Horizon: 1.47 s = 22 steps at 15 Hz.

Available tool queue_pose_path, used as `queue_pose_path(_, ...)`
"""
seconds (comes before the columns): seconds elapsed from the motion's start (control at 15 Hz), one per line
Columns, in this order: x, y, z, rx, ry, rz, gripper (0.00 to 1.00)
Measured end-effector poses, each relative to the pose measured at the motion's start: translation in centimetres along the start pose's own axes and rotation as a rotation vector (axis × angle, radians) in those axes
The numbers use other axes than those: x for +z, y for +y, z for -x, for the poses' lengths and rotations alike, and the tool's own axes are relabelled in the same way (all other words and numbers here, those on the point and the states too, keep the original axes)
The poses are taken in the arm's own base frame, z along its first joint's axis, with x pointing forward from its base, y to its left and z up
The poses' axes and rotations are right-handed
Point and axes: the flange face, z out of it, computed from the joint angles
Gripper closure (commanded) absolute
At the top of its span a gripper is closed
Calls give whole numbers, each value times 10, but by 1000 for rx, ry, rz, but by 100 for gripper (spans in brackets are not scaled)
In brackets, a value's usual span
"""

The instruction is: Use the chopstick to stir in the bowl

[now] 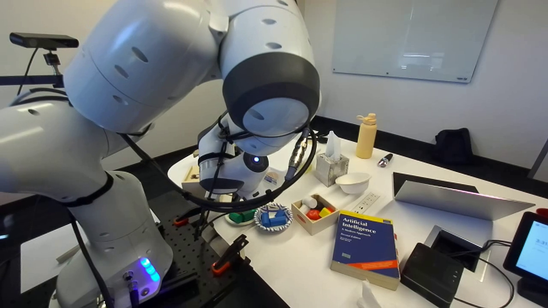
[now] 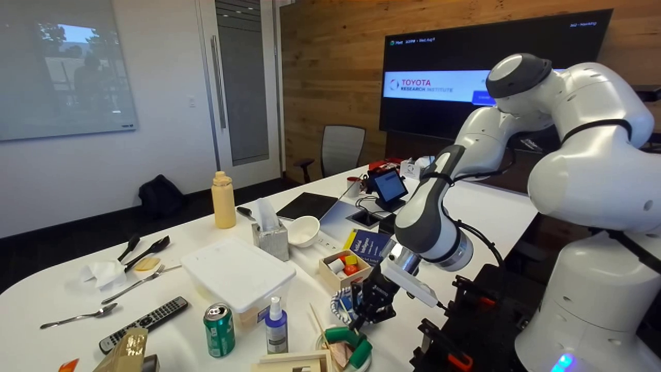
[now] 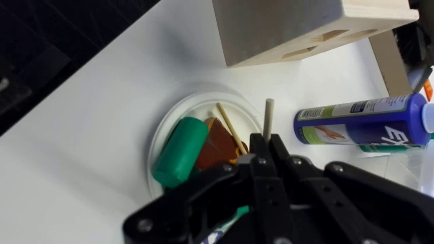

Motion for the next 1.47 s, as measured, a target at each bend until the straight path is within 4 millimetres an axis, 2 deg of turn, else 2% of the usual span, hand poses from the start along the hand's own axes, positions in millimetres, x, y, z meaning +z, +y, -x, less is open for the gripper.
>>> queue_pose_path(0.4, 25, 2, 25, 39, -71, -33, 99)
queue_pose_path(0.53, 28, 4, 26, 61, -77, -38, 99)
queue_pose_path(1.07, -20, 12, -23, 166, 101, 23, 99)
queue_pose_path(1.2, -24, 9, -26, 159, 119, 36, 99)
queue_pose_path(1.47, -20, -2, -19, 121, 104, 35, 99)
